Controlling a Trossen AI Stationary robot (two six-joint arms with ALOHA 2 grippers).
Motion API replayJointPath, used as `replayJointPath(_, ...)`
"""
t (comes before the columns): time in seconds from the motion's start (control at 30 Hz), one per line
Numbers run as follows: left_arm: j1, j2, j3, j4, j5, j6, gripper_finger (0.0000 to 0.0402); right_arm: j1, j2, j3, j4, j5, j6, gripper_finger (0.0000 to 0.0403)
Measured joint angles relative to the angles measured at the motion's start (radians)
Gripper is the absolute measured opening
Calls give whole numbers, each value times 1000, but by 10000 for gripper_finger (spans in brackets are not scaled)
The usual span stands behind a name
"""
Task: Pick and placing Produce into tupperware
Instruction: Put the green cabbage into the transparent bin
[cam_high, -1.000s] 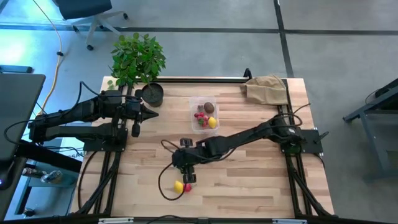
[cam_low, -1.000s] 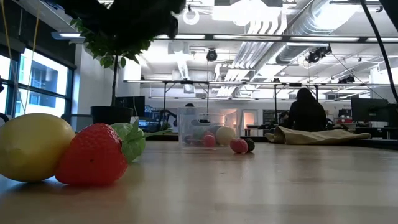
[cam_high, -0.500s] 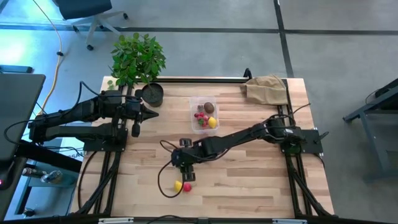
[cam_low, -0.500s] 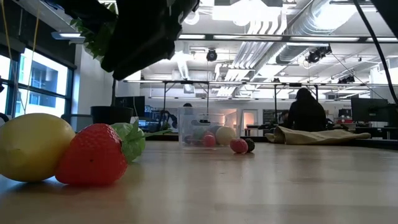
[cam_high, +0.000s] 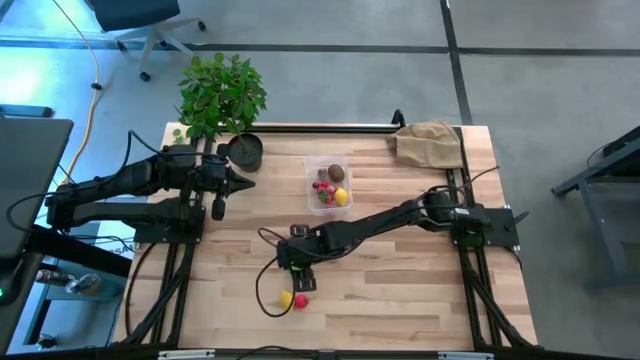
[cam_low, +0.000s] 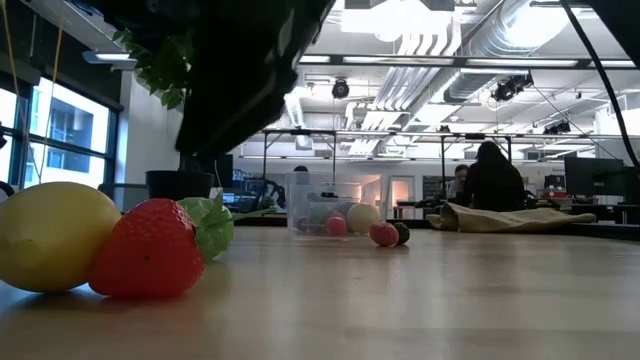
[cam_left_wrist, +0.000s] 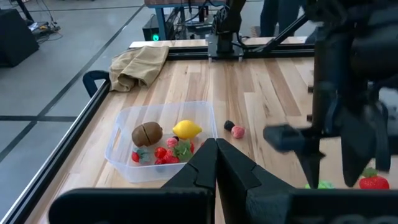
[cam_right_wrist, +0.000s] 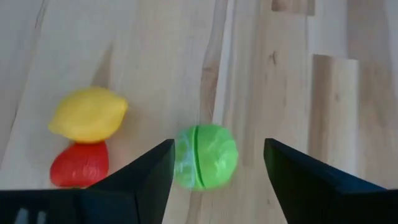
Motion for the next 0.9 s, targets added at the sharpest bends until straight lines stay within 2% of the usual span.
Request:
replayJointPath(0.37,0,0,0,0,0,0,1,-4,42,0,-1,-81,25,241)
replayJointPath(0.9,0,0,0,0,0,0,1,-31,74,0,11,-132,-15,241)
